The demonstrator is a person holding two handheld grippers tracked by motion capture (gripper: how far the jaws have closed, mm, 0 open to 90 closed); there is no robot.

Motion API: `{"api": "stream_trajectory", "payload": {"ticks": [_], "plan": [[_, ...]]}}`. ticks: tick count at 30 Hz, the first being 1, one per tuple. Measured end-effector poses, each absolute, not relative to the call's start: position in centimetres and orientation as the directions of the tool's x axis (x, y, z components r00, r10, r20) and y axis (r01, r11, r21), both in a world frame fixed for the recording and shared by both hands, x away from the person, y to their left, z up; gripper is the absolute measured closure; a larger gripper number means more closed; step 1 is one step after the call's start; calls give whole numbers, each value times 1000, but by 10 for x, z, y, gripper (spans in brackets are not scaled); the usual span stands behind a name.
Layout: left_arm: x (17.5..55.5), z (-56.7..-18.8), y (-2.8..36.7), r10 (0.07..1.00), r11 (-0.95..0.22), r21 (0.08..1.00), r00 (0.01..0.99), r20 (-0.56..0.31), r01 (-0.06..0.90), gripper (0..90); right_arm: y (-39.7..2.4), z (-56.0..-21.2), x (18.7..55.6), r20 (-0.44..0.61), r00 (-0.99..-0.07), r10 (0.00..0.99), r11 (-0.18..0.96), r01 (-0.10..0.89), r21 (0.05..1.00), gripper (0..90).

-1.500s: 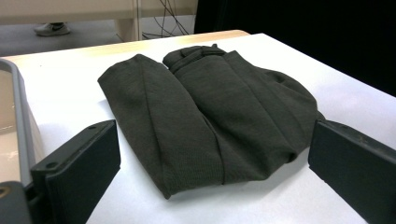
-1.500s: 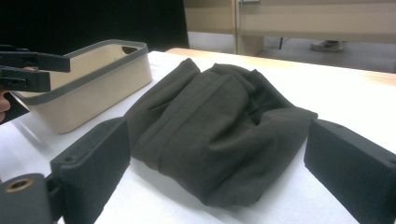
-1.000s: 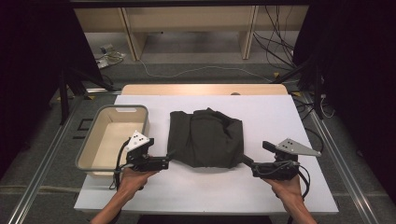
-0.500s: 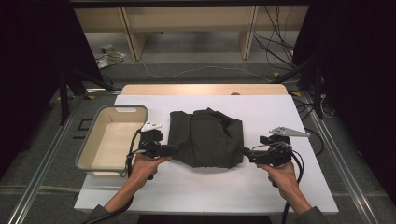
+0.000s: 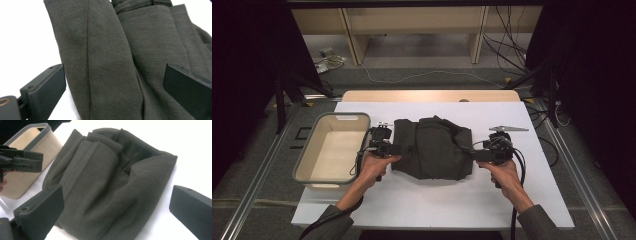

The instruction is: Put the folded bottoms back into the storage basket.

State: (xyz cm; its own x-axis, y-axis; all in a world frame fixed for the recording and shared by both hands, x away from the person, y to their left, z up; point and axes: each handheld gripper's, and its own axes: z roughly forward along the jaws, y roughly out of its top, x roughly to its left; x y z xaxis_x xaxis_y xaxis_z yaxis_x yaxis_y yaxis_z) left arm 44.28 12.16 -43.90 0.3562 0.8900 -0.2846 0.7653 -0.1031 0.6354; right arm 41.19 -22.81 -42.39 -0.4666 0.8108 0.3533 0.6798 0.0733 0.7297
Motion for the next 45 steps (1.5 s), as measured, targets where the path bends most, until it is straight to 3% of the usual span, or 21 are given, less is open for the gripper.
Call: {"api": "stream_trajectory", "payload": {"ticks": [45], "plan": [[494,-470,117,913,-69,506,259,-315,860,47,-192,-456,474,366,-419,831,132,787,602,4]]}}
